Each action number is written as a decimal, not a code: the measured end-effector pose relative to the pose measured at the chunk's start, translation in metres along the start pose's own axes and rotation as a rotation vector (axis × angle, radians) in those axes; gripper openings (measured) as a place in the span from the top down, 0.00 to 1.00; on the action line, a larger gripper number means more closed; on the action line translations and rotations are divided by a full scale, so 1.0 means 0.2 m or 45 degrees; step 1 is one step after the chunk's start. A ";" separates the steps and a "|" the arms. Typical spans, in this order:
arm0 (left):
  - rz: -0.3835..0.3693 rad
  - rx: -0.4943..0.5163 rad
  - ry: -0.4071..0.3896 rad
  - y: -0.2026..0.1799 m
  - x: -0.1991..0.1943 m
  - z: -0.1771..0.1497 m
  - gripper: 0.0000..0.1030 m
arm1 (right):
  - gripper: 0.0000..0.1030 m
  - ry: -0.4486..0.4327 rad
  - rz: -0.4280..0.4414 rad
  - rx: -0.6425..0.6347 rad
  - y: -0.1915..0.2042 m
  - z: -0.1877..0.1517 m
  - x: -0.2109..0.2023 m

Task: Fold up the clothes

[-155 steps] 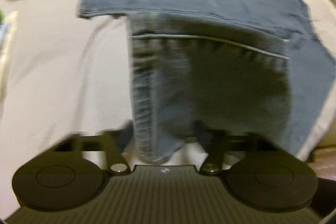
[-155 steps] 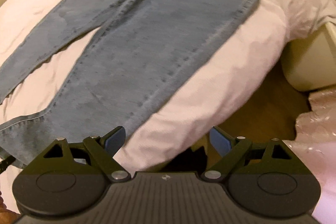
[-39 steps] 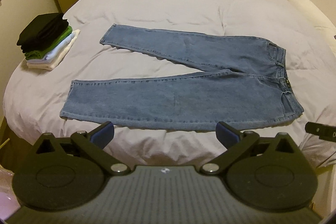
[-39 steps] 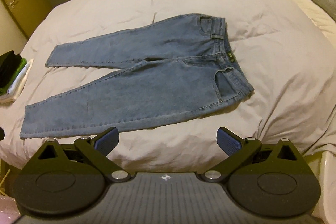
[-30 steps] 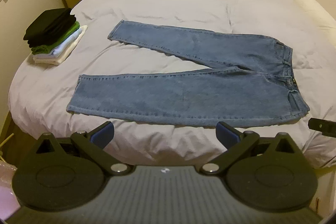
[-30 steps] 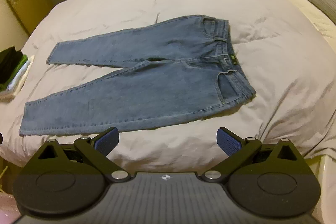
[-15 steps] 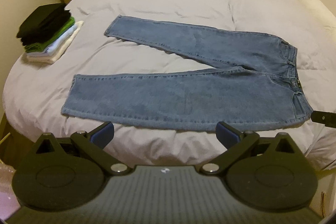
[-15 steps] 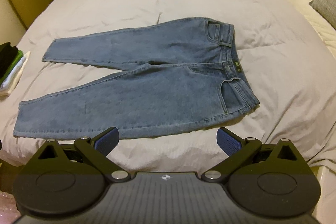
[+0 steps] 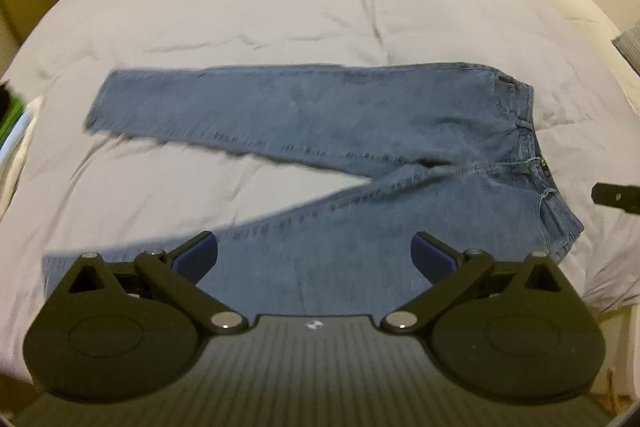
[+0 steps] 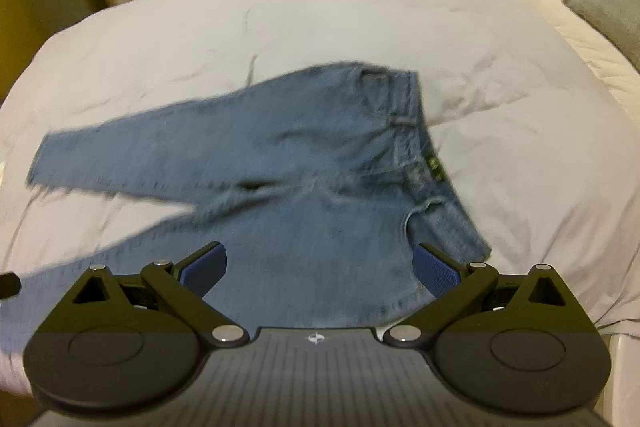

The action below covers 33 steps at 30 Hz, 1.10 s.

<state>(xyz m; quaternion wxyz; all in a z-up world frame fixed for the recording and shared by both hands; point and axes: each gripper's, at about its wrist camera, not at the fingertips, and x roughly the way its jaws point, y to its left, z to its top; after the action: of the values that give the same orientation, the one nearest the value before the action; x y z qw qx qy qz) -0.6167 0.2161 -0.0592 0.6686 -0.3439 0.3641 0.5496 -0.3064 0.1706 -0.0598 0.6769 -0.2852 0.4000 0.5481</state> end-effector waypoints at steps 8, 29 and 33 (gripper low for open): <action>-0.048 0.113 0.059 0.00 0.35 0.20 0.01 | 0.01 0.073 -0.118 -0.006 0.07 0.11 0.28; -0.148 0.272 0.171 0.05 1.14 0.53 0.30 | 0.19 0.252 0.190 -0.470 0.23 0.55 1.20; -0.144 0.353 0.204 0.07 1.32 0.64 0.44 | 0.37 0.282 0.233 -0.614 0.26 0.71 1.39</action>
<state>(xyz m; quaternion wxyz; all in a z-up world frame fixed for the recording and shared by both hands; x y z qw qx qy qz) -0.5824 0.4567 -0.2250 0.7083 -0.3110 0.4686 0.4266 -0.3031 0.4429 -0.2206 0.4893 -0.4588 0.3535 0.6520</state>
